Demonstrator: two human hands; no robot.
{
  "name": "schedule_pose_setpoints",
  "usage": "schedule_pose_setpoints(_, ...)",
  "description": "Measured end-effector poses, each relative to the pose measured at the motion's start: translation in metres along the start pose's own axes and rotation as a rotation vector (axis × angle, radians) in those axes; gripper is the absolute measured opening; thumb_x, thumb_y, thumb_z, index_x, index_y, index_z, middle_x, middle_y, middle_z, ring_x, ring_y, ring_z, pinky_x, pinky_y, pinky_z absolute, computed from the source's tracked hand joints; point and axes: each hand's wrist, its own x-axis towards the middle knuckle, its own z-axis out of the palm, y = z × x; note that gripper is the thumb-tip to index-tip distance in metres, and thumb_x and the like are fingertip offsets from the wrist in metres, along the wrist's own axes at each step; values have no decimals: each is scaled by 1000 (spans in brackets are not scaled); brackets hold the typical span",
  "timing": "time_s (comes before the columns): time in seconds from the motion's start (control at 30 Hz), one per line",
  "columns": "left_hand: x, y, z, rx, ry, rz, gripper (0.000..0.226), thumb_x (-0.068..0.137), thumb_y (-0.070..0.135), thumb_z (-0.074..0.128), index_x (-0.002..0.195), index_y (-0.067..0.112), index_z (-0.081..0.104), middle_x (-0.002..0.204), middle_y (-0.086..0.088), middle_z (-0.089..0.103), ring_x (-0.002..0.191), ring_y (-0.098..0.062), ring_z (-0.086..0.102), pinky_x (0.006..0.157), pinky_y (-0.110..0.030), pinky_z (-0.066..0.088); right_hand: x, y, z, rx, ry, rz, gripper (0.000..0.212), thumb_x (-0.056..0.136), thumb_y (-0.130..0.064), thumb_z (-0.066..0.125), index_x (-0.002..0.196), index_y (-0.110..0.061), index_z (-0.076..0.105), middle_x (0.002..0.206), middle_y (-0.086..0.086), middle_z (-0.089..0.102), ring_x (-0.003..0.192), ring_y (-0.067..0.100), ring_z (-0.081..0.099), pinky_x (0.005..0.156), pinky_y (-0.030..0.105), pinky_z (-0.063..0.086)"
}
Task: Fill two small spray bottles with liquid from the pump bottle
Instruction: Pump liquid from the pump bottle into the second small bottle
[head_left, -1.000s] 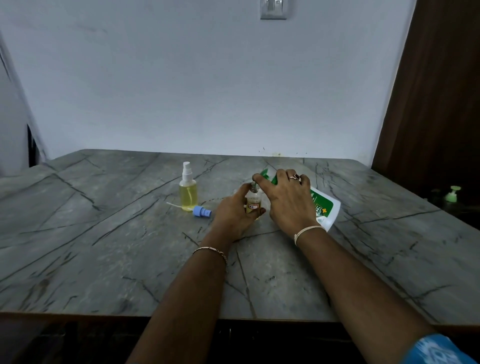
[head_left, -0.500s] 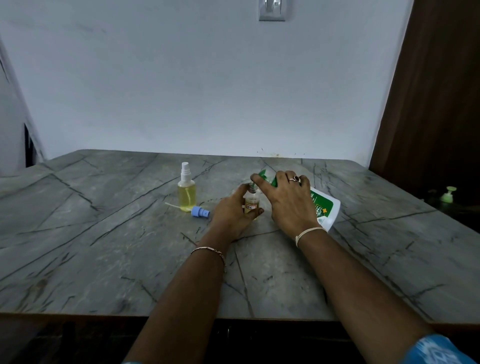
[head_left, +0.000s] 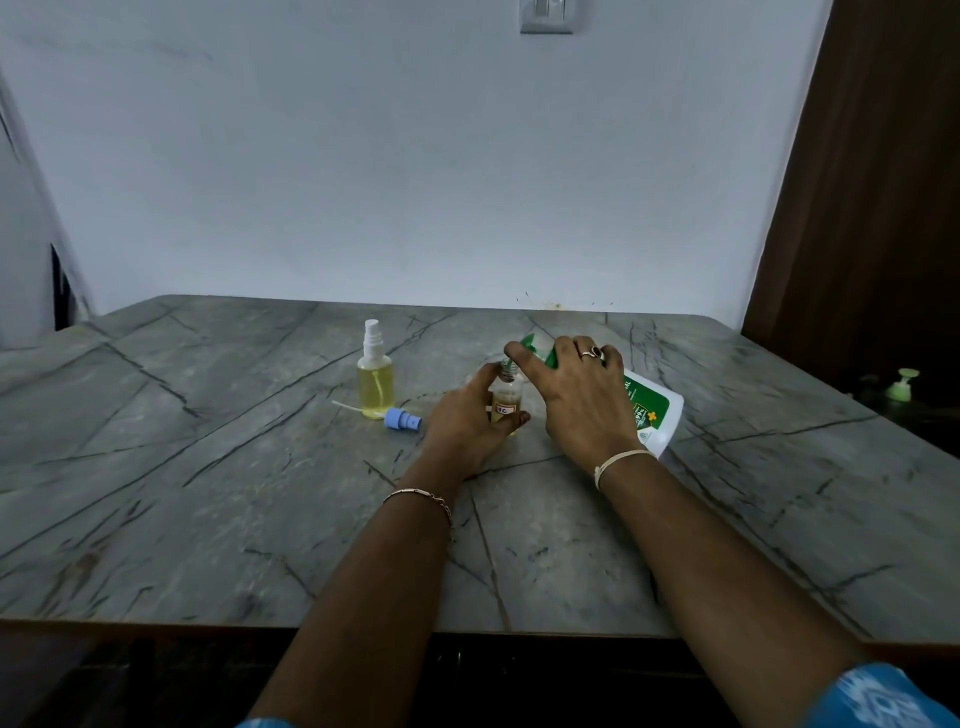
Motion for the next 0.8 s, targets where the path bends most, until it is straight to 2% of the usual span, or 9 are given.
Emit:
schedule_pose_setpoints(0.1,-2,1,0,4,9,9,56,80,41,71,128,29,45,109,-4,68,97,-23,65,83,-32,49,-1,1,1,-13,-11,1,87,74,-11,67,142,-35,18,113,14,52,110,35,49,93,52,38)
schedule_pose_setpoints(0.33,-2,4,-1,28,12,16,60,82,41,69,134,27,42,113,-4,67,102,-23,63,78,-24,41,4,-4,2,21,3,28,73,78,-16,64,138,-32,26,117,13,52,112,33,48,95,50,36)
schedule_pose_setpoints(0.53,-3,3,-1,10,7,7,57,81,41,70,130,29,43,110,-5,68,100,-23,64,78,-26,44,4,1,4,58,14,-16,76,78,-16,64,141,-33,23,118,12,52,113,32,47,95,49,36)
schedule_pose_setpoints(0.63,-3,4,-2,14,4,5,58,81,40,69,131,28,43,113,-5,67,101,-24,64,83,-30,48,1,10,4,117,18,-64,78,80,-29,63,144,-37,19,118,11,53,113,31,48,95,47,38)
schedule_pose_setpoints(0.7,-4,5,-3,10,14,12,58,82,36,69,133,26,43,113,-6,68,102,-25,63,82,-28,46,-1,14,2,171,29,-94,79,79,-41,56,147,-39,16,116,9,54,112,28,48,93,45,38)
schedule_pose_setpoints(0.8,-5,6,-3,6,18,20,58,82,34,70,133,24,43,113,-7,68,103,-26,63,80,-26,44,-2,17,-2,279,27,-97,84,77,-45,54,149,-42,11,117,5,57,112,26,50,92,43,42)
